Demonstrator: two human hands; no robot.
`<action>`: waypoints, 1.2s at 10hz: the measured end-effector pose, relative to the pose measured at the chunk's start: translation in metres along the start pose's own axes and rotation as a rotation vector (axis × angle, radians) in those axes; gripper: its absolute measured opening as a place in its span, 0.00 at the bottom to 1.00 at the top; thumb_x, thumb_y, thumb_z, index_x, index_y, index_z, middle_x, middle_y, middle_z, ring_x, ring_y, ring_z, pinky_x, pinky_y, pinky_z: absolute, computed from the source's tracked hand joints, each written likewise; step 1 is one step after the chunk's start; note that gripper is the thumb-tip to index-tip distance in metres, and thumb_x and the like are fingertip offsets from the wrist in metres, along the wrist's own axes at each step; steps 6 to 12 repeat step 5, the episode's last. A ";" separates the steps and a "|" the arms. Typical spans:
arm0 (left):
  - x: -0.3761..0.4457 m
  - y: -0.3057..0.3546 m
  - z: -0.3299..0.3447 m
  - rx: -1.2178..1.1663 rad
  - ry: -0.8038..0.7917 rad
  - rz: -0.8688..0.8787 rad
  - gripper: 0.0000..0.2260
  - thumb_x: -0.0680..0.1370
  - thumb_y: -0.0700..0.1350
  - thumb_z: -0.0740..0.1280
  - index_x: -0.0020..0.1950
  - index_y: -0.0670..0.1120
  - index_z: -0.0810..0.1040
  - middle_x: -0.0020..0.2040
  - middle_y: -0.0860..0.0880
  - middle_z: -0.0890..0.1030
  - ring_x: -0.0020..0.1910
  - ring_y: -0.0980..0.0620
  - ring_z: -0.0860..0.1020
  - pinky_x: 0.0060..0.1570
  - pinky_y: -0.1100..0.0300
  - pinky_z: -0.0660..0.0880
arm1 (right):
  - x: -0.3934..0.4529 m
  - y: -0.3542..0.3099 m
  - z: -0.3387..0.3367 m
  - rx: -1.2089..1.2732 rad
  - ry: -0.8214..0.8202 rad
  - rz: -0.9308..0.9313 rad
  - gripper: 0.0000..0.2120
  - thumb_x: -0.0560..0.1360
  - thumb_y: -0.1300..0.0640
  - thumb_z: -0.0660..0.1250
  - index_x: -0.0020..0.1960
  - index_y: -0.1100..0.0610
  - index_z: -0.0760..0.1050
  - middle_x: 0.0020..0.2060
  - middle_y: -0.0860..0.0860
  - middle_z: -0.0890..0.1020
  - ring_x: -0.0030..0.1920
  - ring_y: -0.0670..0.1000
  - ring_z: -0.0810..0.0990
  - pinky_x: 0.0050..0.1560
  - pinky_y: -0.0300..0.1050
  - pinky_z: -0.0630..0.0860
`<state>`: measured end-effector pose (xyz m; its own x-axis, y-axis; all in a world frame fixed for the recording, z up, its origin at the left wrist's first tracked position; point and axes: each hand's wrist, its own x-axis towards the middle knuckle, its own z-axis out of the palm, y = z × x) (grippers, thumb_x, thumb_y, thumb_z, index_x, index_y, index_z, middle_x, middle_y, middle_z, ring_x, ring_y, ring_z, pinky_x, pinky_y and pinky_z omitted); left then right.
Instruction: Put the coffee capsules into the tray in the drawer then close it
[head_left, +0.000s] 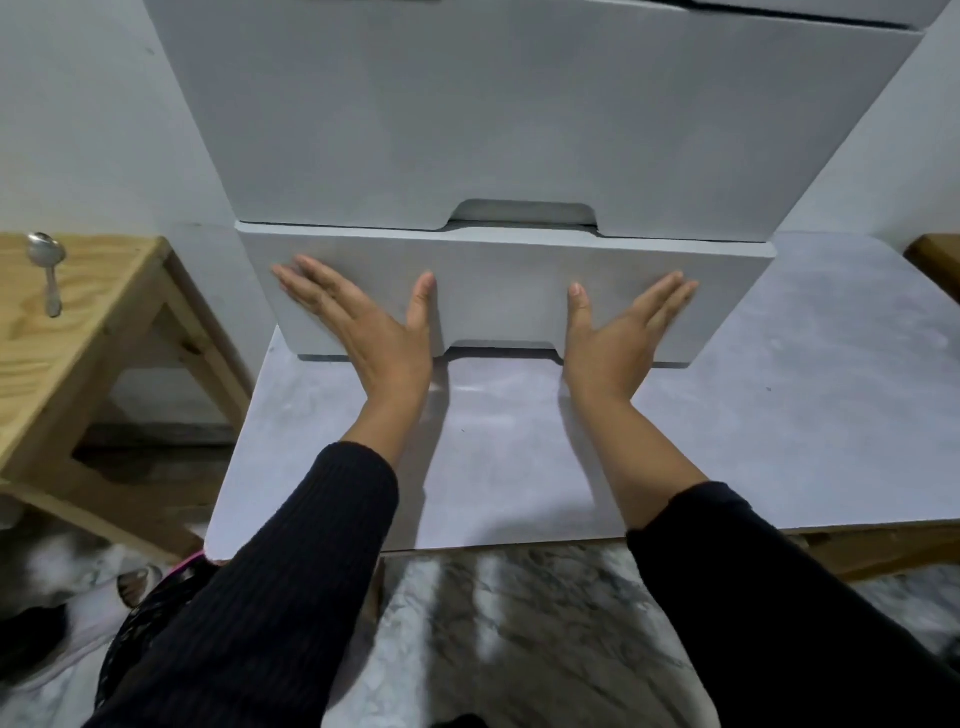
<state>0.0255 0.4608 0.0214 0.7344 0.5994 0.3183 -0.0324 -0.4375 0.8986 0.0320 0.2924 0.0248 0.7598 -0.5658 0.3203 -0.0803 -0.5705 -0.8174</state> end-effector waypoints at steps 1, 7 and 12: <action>0.004 0.001 0.005 0.006 -0.004 0.007 0.50 0.71 0.62 0.66 0.74 0.35 0.39 0.74 0.34 0.36 0.75 0.39 0.37 0.75 0.53 0.44 | 0.009 -0.001 0.005 -0.037 -0.010 -0.008 0.46 0.73 0.43 0.65 0.74 0.64 0.41 0.76 0.60 0.43 0.76 0.55 0.45 0.69 0.41 0.60; -0.038 0.015 -0.045 0.102 -0.182 -0.117 0.30 0.77 0.45 0.63 0.75 0.42 0.53 0.77 0.44 0.50 0.76 0.50 0.50 0.63 0.73 0.48 | -0.003 -0.002 -0.042 -0.145 -0.221 -0.005 0.28 0.77 0.54 0.61 0.73 0.61 0.56 0.75 0.56 0.57 0.73 0.52 0.59 0.66 0.35 0.56; -0.038 0.015 -0.045 0.102 -0.182 -0.117 0.30 0.77 0.45 0.63 0.75 0.42 0.53 0.77 0.44 0.50 0.76 0.50 0.50 0.63 0.73 0.48 | -0.003 -0.002 -0.042 -0.145 -0.221 -0.005 0.28 0.77 0.54 0.61 0.73 0.61 0.56 0.75 0.56 0.57 0.73 0.52 0.59 0.66 0.35 0.56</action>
